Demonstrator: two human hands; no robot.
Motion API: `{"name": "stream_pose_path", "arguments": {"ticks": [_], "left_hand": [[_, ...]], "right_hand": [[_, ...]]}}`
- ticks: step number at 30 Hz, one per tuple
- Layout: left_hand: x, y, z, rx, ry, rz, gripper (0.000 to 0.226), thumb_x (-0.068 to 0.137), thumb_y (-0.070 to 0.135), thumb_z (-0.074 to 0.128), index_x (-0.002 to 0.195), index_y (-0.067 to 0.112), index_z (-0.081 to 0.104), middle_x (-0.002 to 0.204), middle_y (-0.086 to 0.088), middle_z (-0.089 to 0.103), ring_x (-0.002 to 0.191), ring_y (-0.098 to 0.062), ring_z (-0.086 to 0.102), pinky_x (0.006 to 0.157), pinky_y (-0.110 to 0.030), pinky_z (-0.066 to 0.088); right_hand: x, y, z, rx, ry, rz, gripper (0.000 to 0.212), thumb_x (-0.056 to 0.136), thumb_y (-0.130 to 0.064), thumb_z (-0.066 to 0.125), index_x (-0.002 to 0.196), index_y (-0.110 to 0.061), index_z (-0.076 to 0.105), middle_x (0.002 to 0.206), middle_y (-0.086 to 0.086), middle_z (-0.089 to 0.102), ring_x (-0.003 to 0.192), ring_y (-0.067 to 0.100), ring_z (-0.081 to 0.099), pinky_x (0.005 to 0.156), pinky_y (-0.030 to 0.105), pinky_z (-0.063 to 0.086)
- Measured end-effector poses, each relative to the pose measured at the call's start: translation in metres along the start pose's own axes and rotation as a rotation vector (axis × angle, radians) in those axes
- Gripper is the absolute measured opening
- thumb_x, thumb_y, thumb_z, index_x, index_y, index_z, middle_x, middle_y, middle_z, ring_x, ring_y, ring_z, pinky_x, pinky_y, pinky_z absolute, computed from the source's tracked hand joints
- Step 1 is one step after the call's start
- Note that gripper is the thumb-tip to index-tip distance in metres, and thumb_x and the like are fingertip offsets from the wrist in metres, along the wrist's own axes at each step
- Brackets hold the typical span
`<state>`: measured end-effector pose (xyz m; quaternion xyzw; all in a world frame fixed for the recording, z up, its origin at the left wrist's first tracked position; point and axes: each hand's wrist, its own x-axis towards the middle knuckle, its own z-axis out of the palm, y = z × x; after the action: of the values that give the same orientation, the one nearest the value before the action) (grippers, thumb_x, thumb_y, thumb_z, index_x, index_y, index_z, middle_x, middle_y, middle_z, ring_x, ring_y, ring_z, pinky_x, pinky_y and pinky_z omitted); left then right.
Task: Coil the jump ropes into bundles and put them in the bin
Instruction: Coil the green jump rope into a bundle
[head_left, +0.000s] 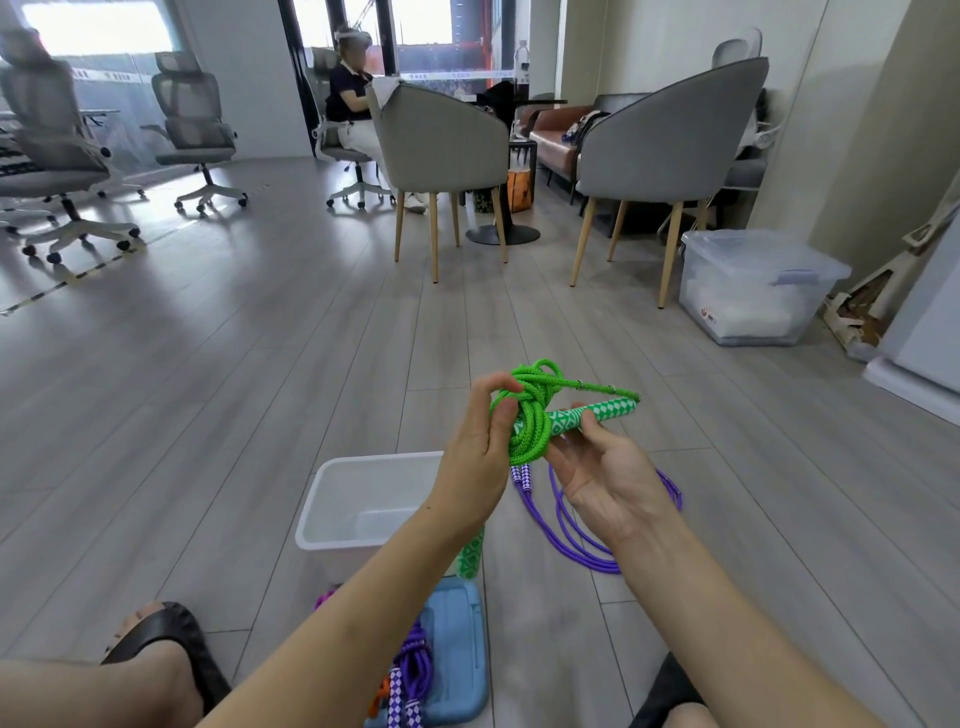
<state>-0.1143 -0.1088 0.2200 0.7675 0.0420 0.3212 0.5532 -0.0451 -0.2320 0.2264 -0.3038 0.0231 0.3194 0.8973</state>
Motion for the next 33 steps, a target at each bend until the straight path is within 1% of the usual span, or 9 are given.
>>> {"name": "stream_pose_path", "arguments": {"ticks": [3,7,12,16,18,21,25,30,33], "left_hand": [[-0.001,0.0,0.001,-0.028,0.023,0.041,0.02,0.105,0.034,0.039,0.102,0.037,0.058,0.1,0.006,0.062,0.092,-0.022,0.059,0.083,-0.052,0.051],[-0.005,0.0,0.007,-0.052,0.035,0.048,0.021,0.104,0.039,0.037,0.105,0.035,0.057,0.103,0.0,0.059,0.093,-0.03,0.057,0.084,-0.063,0.05],[-0.011,0.003,0.011,-0.074,0.088,0.051,0.022,0.106,0.029,0.034,0.104,0.038,0.054,0.101,0.002,0.056,0.092,-0.024,0.056,0.083,-0.055,0.049],[-0.011,0.006,0.013,-0.106,0.108,0.042,0.024,0.107,0.023,0.033,0.104,0.033,0.055,0.099,0.001,0.057,0.089,-0.02,0.055,0.077,-0.037,0.047],[-0.012,0.011,0.015,-0.148,0.092,0.01,0.027,0.108,0.017,0.033,0.103,0.03,0.056,0.097,-0.001,0.057,0.085,-0.016,0.054,0.073,-0.029,0.045],[-0.01,0.02,0.015,-0.263,0.138,-0.108,0.029,0.11,0.009,0.033,0.1,0.022,0.056,0.085,0.005,0.058,0.071,-0.007,0.052,0.063,-0.019,0.042],[-0.007,0.027,0.011,-0.418,0.158,-0.228,0.024,0.11,0.011,0.034,0.102,0.016,0.055,0.078,0.005,0.06,0.063,-0.008,0.05,0.055,-0.024,0.039],[-0.008,0.025,0.005,-0.375,0.107,-0.196,0.02,0.11,0.014,0.037,0.101,0.02,0.054,0.079,0.007,0.058,0.064,-0.011,0.045,0.058,-0.028,0.036],[-0.004,0.025,-0.001,-0.311,0.073,-0.15,0.018,0.11,0.012,0.038,0.102,0.02,0.051,0.076,0.01,0.054,0.064,-0.008,0.043,0.057,-0.027,0.036]], "right_hand": [[-0.004,0.001,0.005,0.115,0.012,0.035,0.025,0.11,-0.012,0.043,0.096,0.0,0.06,0.088,0.021,0.07,0.079,0.029,0.075,0.065,0.041,0.065],[-0.01,0.003,0.009,0.203,0.041,0.064,0.029,0.11,-0.012,0.042,0.094,0.003,0.061,0.079,0.02,0.072,0.071,0.027,0.076,0.06,0.038,0.065],[-0.012,0.007,0.011,0.269,0.061,0.122,0.026,0.109,-0.013,0.044,0.103,0.005,0.062,0.093,0.021,0.071,0.103,0.03,0.068,0.063,0.042,0.065],[-0.007,0.012,0.009,0.291,0.044,0.134,0.025,0.109,-0.015,0.045,0.119,0.003,0.059,0.111,0.021,0.067,0.132,0.03,0.059,0.072,0.043,0.065],[-0.006,0.015,0.008,0.277,0.006,0.082,0.03,0.11,-0.015,0.043,0.127,0.005,0.057,0.117,0.022,0.066,0.138,0.032,0.054,0.077,0.043,0.064],[-0.008,0.016,0.006,0.203,-0.034,-0.026,0.038,0.11,-0.014,0.041,0.135,0.011,0.053,0.127,0.028,0.065,0.126,0.036,0.063,0.078,0.043,0.065],[-0.007,0.013,0.005,0.146,-0.067,-0.094,0.038,0.109,-0.012,0.043,0.137,0.011,0.052,0.135,0.029,0.062,0.126,0.037,0.063,0.092,0.048,0.061],[-0.006,0.014,0.007,0.128,-0.038,-0.106,0.031,0.108,-0.011,0.046,0.131,0.005,0.057,0.126,0.026,0.066,0.115,0.033,0.068,0.083,0.043,0.064],[-0.005,-0.002,0.008,-0.04,-0.028,-0.143,0.019,0.103,-0.01,0.055,0.121,-0.003,0.06,0.104,0.017,0.074,0.097,0.029,0.074,0.076,0.039,0.064]]}}
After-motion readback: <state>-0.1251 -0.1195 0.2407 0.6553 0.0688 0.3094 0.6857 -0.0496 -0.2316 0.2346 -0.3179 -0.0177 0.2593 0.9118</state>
